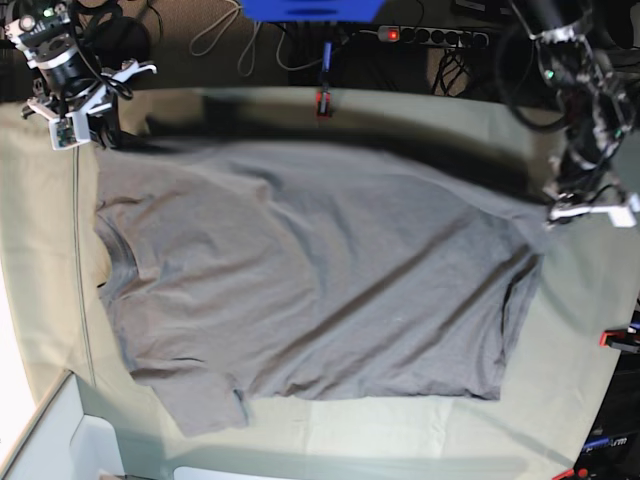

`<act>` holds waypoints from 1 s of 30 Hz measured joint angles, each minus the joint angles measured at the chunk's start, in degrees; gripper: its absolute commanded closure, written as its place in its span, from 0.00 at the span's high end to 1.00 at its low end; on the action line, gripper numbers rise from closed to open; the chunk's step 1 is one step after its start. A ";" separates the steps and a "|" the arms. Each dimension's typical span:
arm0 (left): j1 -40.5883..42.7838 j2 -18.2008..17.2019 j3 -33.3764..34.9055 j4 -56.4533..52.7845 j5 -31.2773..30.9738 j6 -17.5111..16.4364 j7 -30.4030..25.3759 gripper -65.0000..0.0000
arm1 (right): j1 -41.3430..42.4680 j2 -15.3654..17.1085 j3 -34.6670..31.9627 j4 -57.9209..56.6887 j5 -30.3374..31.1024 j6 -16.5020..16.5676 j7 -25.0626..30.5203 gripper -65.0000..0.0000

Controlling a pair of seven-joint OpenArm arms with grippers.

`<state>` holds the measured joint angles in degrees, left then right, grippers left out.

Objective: Layout the t-shirt on the table in an organized manner, then fold the t-shirt properly
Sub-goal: 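Pull the shirt corner outward with the left gripper to smooth it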

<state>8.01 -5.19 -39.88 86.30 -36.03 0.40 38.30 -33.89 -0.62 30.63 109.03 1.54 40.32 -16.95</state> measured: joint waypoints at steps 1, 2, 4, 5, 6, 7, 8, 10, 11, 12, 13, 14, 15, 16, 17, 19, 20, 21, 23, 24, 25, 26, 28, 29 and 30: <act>0.72 -0.07 -1.05 0.98 0.20 0.07 0.02 0.00 | 0.02 0.00 -0.02 0.00 0.02 0.02 0.07 0.00; 1.46 -0.02 -1.88 1.90 0.07 0.02 0.00 0.00 | 0.33 -0.02 0.00 0.04 0.00 0.04 0.04 0.00; 2.69 -0.02 -3.15 3.10 0.02 0.00 0.04 0.00 | 1.62 0.00 0.00 0.04 0.00 0.09 -0.22 0.00; 3.02 0.00 -3.67 3.43 -0.11 0.00 0.31 0.00 | 2.58 0.07 -0.02 0.04 0.02 0.09 -0.20 0.00; 3.34 0.04 -4.17 3.56 -0.04 0.00 0.44 0.00 | 3.48 0.35 -0.13 0.04 0.02 0.09 -0.17 0.00; 3.50 0.09 -4.28 3.58 0.00 0.00 0.42 0.00 | 4.22 0.68 -0.31 0.04 0.02 0.04 -0.17 0.00; 3.54 0.11 -4.28 3.58 -0.02 0.00 0.42 0.00 | 5.05 0.87 -0.33 0.04 0.00 0.02 -0.17 0.00; 3.56 0.15 -4.26 3.58 -0.22 -0.04 0.42 0.00 | 6.38 0.92 -0.33 0.04 0.02 0.07 -0.20 0.00; 3.72 0.15 -4.26 3.61 -0.20 -0.04 0.42 0.00 | 6.95 0.90 -0.33 0.04 0.00 0.07 -0.22 0.00; 3.76 0.15 -4.24 3.61 -0.20 -0.04 0.42 0.00 | 7.54 0.92 -0.33 0.04 -0.02 0.09 -0.24 0.00; 3.89 0.17 -4.26 3.61 -0.17 -0.04 0.39 0.00 | 8.04 0.92 -0.33 0.04 0.02 0.11 -0.20 0.00; 3.91 0.17 -4.26 3.61 -0.20 -0.04 0.44 0.00 | 8.33 0.92 -0.33 0.04 0.02 -0.02 -0.11 0.00; 3.91 0.17 -4.26 3.58 -0.17 -0.02 0.44 0.00 | 8.31 0.92 -0.33 0.04 0.07 0.00 0.09 0.00; 3.89 0.15 -4.26 3.58 -0.20 -0.02 0.42 0.00 | 8.22 0.92 -0.33 0.04 0.02 0.04 -0.02 0.00; 3.85 0.15 -4.26 3.58 -0.22 -0.04 0.39 0.00 | 7.89 0.92 -0.33 0.04 0.00 0.09 -0.39 0.00; 3.87 0.17 -4.22 3.58 -0.20 -0.04 0.42 0.00 | 7.13 0.92 -0.26 0.04 0.00 0.09 -0.24 0.00; 3.89 0.20 -4.24 3.58 -0.20 -0.02 0.39 0.00 | 6.40 0.92 -0.28 0.04 0.11 0.11 -0.17 0.00; 3.89 0.20 -4.24 3.58 -0.20 -0.02 0.39 0.00 | 5.46 0.92 -0.28 0.04 0.26 0.09 0.04 0.00; 3.87 0.17 -4.24 3.58 -0.20 -0.02 0.37 0.00 | 3.19 0.79 -0.28 0.04 0.31 0.15 -0.02 0.00; 3.87 0.17 -4.22 3.58 -0.24 -0.02 0.37 0.00 | 2.01 0.76 -0.26 0.04 0.26 0.13 -0.09 0.00; 3.87 0.17 -4.22 3.58 -0.22 -0.02 0.42 0.00 | 0.92 0.76 -0.20 0.04 0.26 0.11 -0.20 0.00; 3.87 0.20 -4.22 3.54 -0.24 -0.02 0.42 0.00 | -0.09 0.74 -0.20 0.04 0.24 0.09 -0.20 0.00; 3.85 0.17 -4.24 3.26 -0.13 -0.02 0.42 0.00 | -1.53 0.61 -0.22 0.04 0.35 0.09 0.04 0.00; 3.85 0.24 -4.15 3.26 -0.20 -0.02 0.39 0.00 | -1.90 0.61 -0.24 0.04 0.26 0.11 0.00 0.00; 3.85 0.24 -4.13 3.26 -0.17 -0.02 0.42 0.00 | -1.90 0.61 -0.22 0.04 0.28 0.09 0.04 0.00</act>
<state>11.86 -4.95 -44.01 89.56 -36.21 0.38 38.72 -35.79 -0.01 30.41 109.08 1.83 40.40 -16.91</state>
